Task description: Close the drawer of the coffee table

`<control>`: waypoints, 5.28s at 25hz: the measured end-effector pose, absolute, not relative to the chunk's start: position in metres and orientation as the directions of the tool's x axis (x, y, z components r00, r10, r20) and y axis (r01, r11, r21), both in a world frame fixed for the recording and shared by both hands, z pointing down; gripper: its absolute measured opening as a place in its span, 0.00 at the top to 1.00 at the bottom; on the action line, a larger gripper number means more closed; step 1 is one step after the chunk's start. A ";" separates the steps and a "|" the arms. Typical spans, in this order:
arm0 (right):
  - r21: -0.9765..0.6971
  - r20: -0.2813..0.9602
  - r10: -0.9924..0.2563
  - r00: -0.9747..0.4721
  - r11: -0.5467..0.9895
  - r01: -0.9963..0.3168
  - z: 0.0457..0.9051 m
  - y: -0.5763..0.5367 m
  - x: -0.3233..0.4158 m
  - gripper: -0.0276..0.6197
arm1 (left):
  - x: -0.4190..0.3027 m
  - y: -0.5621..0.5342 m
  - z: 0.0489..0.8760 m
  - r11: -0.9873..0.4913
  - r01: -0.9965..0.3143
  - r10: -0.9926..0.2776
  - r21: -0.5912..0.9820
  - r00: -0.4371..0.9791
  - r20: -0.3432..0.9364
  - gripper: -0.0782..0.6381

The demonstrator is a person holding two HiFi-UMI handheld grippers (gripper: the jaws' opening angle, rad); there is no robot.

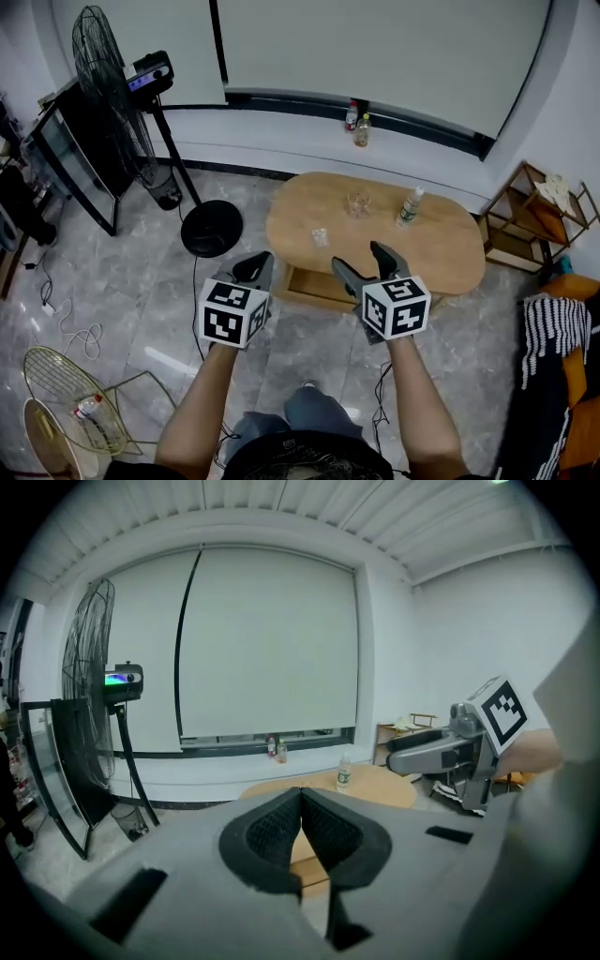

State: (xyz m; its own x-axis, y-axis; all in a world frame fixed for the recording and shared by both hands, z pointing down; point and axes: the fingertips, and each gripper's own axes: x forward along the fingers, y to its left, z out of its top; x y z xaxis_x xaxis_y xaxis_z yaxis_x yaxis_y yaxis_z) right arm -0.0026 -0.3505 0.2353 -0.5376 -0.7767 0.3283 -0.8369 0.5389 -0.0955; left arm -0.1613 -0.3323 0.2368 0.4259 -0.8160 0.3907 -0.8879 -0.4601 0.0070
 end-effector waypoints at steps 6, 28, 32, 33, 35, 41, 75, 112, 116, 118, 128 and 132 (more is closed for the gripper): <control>-0.108 0.314 -0.799 -0.513 0.507 -0.855 0.286 -0.357 -0.006 0.42 | -0.156 -0.348 0.290 -0.524 -0.852 -0.793 -0.001 0.487 0.365 0.89; -0.111 0.243 -0.856 -0.456 0.442 -0.890 0.573 -0.356 0.000 0.42 | -0.122 -0.373 0.599 -0.652 -0.759 -0.731 0.006 0.630 0.263 0.89; -0.147 0.229 -0.860 -0.456 0.432 -0.890 0.615 -0.351 -0.002 0.42 | -0.122 -0.373 0.635 -0.656 -0.755 -0.728 -0.004 0.632 0.266 0.89; -0.163 0.229 -0.860 -0.456 0.428 -0.889 0.625 -0.348 -0.001 0.41 | -0.121 -0.373 0.641 -0.656 -0.755 -0.728 0.001 0.633 0.266 0.89; -0.200 0.230 -0.862 -0.451 0.411 -0.889 0.643 -0.344 0.002 0.41 | -0.116 -0.370 0.651 -0.659 -0.752 -0.724 0.010 0.638 0.263 0.89; -0.283 0.215 -0.875 -0.434 0.369 -0.885 0.675 -0.336 0.016 0.41 | -0.104 -0.363 0.664 -0.674 -0.738 -0.714 -0.007 0.649 0.263 0.89; -0.883 -0.027 -0.962 -0.273 0.152 -0.445 0.757 -0.381 0.068 0.22 | -0.088 -0.371 0.683 -0.671 -0.737 -0.717 -0.082 0.617 0.324 0.89; -0.892 -0.038 -0.965 -0.258 0.149 -0.426 0.759 -0.441 0.080 0.22 | -0.084 -0.415 0.694 -0.654 -0.752 -0.730 -0.078 0.601 0.326 0.89; -0.893 -0.034 -0.964 -0.264 0.148 -0.426 0.760 -0.448 0.080 0.22 | -0.084 -0.423 0.695 -0.650 -0.757 -0.732 -0.071 0.597 0.329 0.89; -0.893 -0.032 -0.964 -0.264 0.146 -0.426 0.761 -0.452 0.081 0.22 | -0.083 -0.426 0.694 -0.649 -0.758 -0.733 -0.070 0.597 0.327 0.89; -0.896 -0.024 -0.962 -0.273 0.142 -0.422 0.761 -0.474 0.085 0.22 | -0.074 -0.442 0.685 -0.650 -0.755 -0.736 -0.086 0.596 0.322 0.89; -0.895 -0.028 -0.961 -0.273 0.146 -0.422 0.760 -0.485 0.086 0.22 | -0.071 -0.451 0.687 -0.649 -0.756 -0.734 -0.081 0.595 0.328 0.89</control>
State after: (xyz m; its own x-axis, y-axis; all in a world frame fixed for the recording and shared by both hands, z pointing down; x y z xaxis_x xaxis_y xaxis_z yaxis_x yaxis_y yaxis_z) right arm 0.0863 -0.4846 0.7601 -0.2734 -0.9615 -0.0282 -0.4217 0.1462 -0.8949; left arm -0.0710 -0.4509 0.6867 0.5947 -0.7341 0.3278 -0.7564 -0.6491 -0.0815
